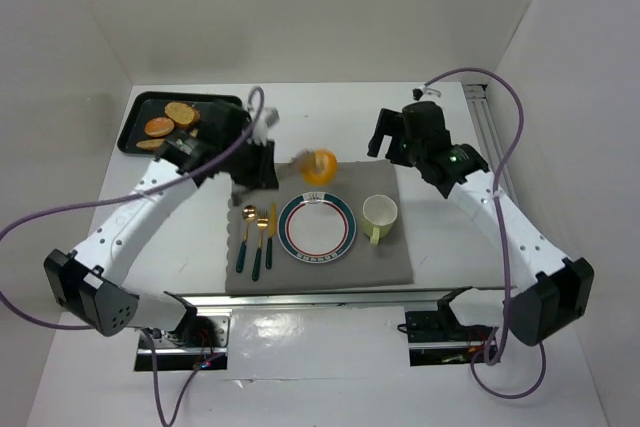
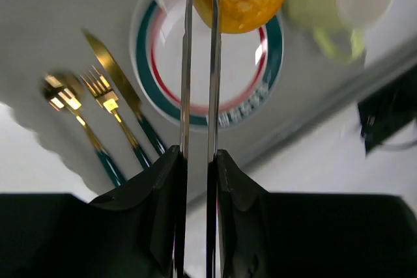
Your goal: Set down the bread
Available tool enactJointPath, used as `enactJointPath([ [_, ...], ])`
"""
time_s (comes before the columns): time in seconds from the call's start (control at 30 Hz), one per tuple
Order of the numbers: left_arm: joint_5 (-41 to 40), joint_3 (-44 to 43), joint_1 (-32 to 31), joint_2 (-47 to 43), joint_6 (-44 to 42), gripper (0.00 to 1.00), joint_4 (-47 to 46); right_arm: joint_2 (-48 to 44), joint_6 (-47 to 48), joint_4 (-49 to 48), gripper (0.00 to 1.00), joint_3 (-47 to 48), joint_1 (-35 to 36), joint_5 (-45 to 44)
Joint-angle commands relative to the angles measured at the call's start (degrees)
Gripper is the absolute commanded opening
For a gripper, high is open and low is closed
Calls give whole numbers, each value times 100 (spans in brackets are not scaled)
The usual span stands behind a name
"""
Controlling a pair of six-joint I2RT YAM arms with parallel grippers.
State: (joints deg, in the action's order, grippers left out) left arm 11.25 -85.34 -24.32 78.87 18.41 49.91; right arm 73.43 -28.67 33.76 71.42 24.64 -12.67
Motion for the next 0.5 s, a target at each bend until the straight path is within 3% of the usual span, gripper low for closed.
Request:
enactJointPath([
  [0.0,291,877,-634,-697,363,0,-77,-609,239,-379,100,-286,84,-148],
  [0.17,-402,1703,-1706,-1031,909,0,-183,-918,239,-379,100,-409,84,-307],
  [0.37,-237,2144,-2076,-971,1103,0,-553,-716,134,-177,100,-357,84,-254],
  [0.47,-377,2197,-2077,-830,1103,20,-553,-716,28,-177,100,-357,84,-254],
])
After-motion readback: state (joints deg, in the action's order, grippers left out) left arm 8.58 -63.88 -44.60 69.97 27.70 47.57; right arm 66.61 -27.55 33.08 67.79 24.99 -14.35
